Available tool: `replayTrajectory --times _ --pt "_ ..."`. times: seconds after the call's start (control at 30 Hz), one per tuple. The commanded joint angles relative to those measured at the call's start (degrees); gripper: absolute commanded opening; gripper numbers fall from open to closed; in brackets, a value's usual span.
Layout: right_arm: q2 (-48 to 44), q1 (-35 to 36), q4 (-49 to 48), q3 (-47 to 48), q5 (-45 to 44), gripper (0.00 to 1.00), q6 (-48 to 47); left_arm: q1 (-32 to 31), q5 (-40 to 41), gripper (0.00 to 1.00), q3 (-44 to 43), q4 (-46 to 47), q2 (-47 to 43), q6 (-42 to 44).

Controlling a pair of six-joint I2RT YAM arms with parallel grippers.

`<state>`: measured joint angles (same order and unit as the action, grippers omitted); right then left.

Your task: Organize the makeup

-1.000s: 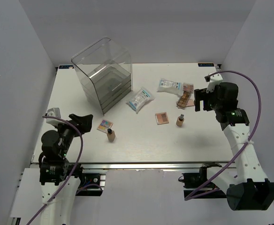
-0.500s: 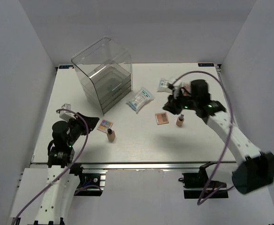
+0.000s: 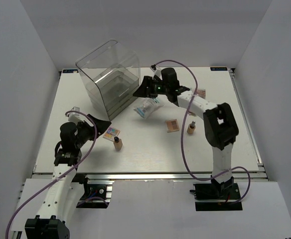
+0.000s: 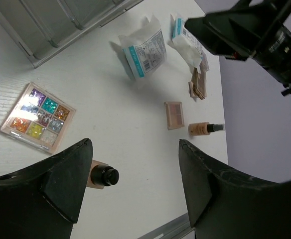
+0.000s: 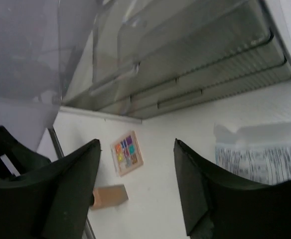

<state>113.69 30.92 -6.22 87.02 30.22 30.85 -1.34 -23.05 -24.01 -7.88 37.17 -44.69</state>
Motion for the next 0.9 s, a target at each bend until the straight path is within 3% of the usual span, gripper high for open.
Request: replayTrajectory --times 0.0,0.27,0.6,0.77,0.87 --pt "5.9 0.5 -11.2 6.7 2.5 0.63 13.3 -0.2 1.4 0.79 0.6 2.9 0.4 0.0" --pt "15.5 1.9 -15.5 17.5 2.9 0.62 18.5 -0.2 4.1 0.78 -1.3 3.7 2.1 0.7" --pt "16.0 2.7 -21.9 15.9 4.9 0.55 21.8 -0.2 4.9 0.77 -2.8 2.8 2.6 1.1" --pt "17.7 3.0 -20.4 18.6 2.8 0.54 22.6 -0.2 5.5 0.77 -1.9 4.5 2.0 0.2" --pt "18.3 3.1 -20.5 19.5 2.0 0.47 22.9 -0.2 6.0 0.76 -2.5 5.0 1.9 0.1"
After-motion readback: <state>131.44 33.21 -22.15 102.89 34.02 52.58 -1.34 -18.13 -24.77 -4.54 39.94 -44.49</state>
